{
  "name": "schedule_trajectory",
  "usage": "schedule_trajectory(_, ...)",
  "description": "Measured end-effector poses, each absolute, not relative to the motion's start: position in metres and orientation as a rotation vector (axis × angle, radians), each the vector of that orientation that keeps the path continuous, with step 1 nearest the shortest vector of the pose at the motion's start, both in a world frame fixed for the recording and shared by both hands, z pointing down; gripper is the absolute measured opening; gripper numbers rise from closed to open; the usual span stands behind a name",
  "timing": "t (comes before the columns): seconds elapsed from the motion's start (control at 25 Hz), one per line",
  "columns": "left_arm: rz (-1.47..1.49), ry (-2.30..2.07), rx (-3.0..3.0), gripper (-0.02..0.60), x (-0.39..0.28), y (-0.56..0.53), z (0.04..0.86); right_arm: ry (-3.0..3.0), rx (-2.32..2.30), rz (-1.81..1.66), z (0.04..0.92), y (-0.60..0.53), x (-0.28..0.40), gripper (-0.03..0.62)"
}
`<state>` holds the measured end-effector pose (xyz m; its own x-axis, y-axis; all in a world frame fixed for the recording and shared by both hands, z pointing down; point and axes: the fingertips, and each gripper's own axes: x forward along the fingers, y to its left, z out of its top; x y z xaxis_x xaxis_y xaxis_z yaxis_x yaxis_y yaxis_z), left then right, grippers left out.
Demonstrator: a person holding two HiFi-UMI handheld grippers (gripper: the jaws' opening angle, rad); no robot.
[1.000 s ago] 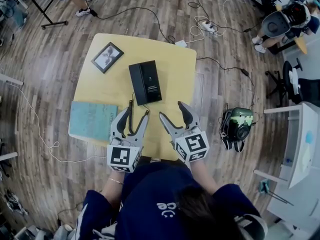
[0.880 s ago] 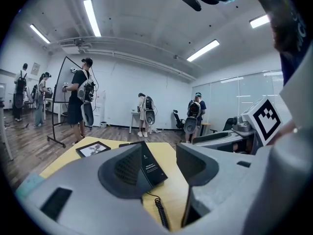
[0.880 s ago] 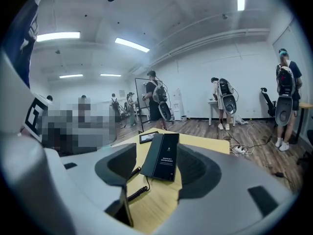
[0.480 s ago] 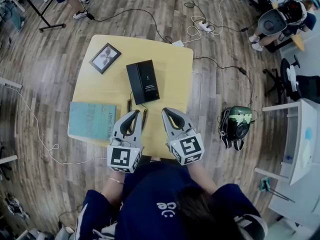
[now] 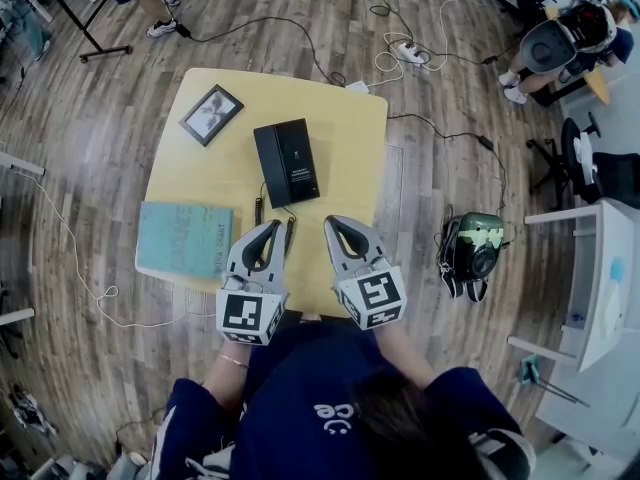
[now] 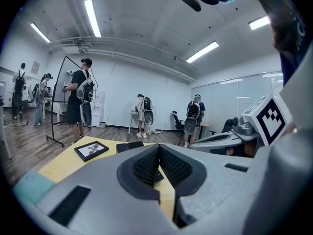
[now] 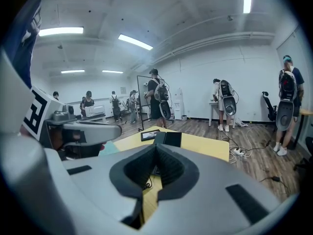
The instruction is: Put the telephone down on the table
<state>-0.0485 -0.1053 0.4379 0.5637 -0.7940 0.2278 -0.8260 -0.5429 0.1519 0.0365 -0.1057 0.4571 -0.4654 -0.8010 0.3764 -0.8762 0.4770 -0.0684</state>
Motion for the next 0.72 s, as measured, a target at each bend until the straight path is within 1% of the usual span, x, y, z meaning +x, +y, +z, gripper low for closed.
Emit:
schedule_trajectory(0.16, 0.261, -1.366, 2.569, 0.005, -0.046, -0.106, 0.441, -2.409, 1.409, 0.304, 0.457, -0.106, 0.037, 0.008)
schedule_trajectory(0.72, 0.302, -1.373, 2.536, 0.005, -0.042, -0.103, 0.45, -2.425, 1.386, 0.285, 0.457, -0.104, 0.036, 0.008)
